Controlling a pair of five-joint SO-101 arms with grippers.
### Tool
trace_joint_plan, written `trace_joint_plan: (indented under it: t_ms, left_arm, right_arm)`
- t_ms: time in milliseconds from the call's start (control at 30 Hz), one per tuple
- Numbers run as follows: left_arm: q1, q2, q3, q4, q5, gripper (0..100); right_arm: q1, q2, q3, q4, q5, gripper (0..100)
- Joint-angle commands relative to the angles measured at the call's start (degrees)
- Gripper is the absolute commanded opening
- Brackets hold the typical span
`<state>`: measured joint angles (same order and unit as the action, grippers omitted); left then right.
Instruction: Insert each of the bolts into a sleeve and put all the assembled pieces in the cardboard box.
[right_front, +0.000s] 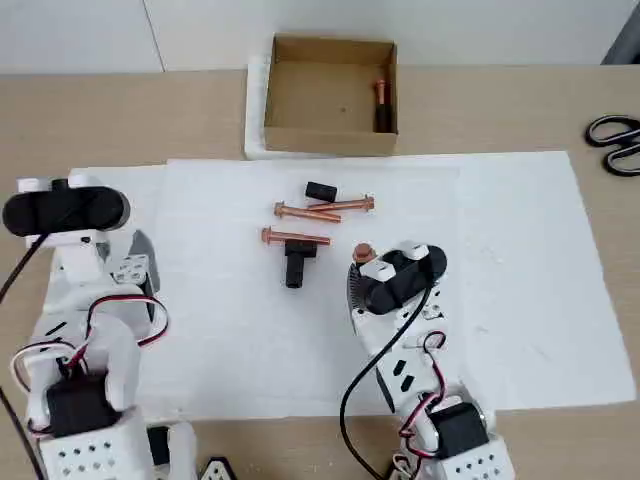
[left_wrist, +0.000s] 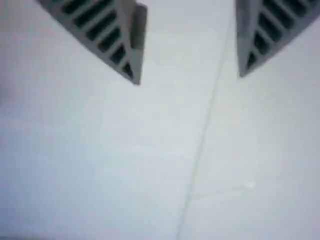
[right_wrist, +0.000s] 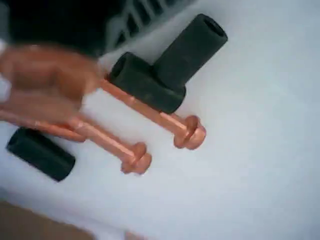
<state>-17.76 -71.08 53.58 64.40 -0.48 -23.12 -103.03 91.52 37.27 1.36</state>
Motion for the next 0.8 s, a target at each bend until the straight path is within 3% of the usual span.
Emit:
trace_joint_plan:
  t_ms: [0,167,367,767]
  left_arm:
    - [-3.7,0.2,2.4,-1.3,-0.8,12]
    - [-6.9,-0.3,6.1,1.3,-4.0,12]
    - [-6.7,-0.3,5.9,4.6,-6.9,12]
    - [-6.9,-0.3,6.1,7.3,-6.6,12]
  right_arm:
    - [0.7,-0.5,-10.1,0.5,0.8,0.3]
    - [3.0,5.5,-19.7,3.2,4.0,0.3]
    - [10.6,25.5,-38.3,2.7,4.0,0.3]
    - [11.3,75.9,-71.3,-17.5,4.0,0.3]
